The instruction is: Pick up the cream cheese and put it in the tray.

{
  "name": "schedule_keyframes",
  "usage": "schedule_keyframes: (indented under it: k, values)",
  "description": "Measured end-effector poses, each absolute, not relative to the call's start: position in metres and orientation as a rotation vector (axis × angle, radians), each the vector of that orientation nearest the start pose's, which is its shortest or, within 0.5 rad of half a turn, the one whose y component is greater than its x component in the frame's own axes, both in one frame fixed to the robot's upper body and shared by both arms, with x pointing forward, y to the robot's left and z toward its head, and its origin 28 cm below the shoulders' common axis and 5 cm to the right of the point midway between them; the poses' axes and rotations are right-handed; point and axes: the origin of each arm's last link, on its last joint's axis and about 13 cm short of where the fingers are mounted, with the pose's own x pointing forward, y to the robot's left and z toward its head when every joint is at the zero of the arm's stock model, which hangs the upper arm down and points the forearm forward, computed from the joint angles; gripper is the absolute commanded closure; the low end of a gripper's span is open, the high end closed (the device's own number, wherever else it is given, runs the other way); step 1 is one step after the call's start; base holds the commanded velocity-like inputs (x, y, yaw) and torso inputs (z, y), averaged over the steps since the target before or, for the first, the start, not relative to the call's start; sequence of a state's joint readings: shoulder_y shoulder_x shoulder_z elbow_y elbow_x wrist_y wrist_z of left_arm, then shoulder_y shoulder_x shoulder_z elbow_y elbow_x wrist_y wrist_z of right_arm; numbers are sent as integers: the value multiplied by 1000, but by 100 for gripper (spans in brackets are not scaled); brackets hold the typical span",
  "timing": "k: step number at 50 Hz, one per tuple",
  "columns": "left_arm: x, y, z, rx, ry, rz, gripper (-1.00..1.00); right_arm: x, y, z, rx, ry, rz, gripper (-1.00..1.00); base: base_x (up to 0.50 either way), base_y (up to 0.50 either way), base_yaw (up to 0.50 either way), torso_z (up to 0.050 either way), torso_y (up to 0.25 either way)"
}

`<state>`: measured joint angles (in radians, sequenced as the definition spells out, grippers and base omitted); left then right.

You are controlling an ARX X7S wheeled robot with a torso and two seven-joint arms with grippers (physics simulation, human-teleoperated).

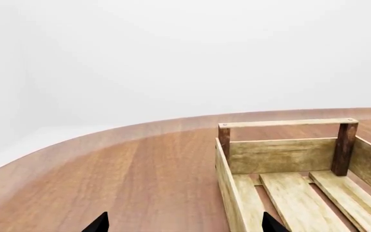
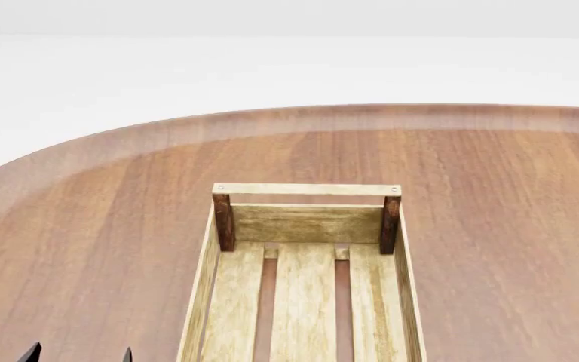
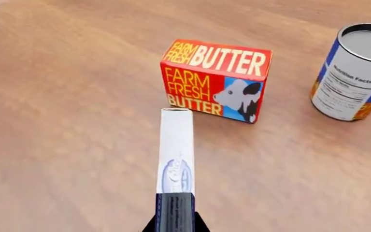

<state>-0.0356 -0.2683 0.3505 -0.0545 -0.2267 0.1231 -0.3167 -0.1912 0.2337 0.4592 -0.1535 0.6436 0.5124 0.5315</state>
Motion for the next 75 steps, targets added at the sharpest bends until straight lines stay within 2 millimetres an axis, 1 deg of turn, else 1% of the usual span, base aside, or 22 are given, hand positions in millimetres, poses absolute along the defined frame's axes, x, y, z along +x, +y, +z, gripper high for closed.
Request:
schedule_keyframes:
  k: [15,39,52,75]
  values:
    - [207,204,7,32,-24,-12,-100,163,-194,33,293,427,-708,100,0,0,0,0,0]
    - [207,205,8,31,-27,-13,-100,190,-165,55,260,391,-574,100,0,0,0,0,1]
    - [206,204,8,31,-29,-14,-100,199,-148,66,230,364,-487,100,0,0,0,0,0]
    - [206,204,8,30,-29,-15,-100,208,-114,89,186,317,-323,100,0,0,0,0,0]
